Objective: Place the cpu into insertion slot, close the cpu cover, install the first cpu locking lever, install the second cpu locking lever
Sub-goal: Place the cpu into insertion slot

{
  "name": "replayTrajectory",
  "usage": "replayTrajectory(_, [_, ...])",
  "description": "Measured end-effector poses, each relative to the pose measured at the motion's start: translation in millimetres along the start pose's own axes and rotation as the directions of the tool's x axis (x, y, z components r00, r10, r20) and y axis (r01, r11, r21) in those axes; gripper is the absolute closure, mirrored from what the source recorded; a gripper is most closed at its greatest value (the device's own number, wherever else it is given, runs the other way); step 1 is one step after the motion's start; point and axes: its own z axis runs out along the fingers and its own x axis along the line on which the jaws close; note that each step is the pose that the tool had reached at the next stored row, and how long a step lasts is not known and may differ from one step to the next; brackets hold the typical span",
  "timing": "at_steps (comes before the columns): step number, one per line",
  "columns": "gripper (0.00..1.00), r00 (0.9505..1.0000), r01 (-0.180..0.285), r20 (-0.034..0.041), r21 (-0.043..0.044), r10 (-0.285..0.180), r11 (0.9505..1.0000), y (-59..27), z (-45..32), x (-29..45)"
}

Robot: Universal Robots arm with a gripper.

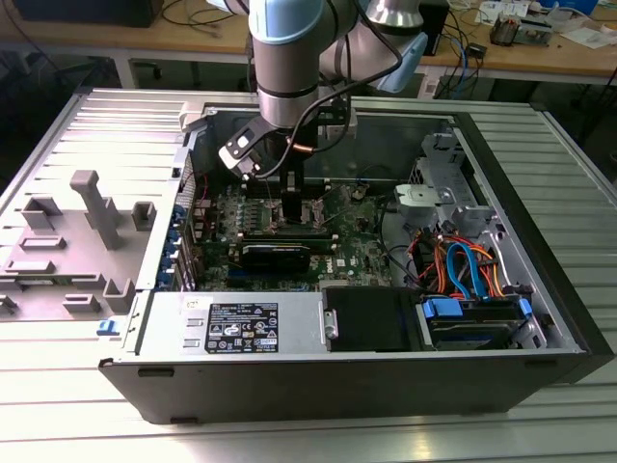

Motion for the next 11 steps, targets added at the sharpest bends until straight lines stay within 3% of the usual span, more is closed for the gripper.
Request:
replayTrajectory(2, [0.27, 1.0000, 0.000, -0.0001, 0.0000, 0.000, 1.0000, 0.0, 0.0, 0.0])
replayTrajectory(5, [0.52, 1.0000, 0.000, -0.0002, -0.0001, 0.000, 1.0000, 0.1, 0.0, 0.0])
replayTrajectory(8, [0.58, 1.0000, 0.000, 0.0021, 0.0010, 0.000, 1.0000, 0.7, -1.1, 0.2])
replayTrajectory(11, [0.76, 1.0000, 0.000, 0.0051, 0.0088, 0.000, 1.0000, 2.2, -2.5, 0.4])
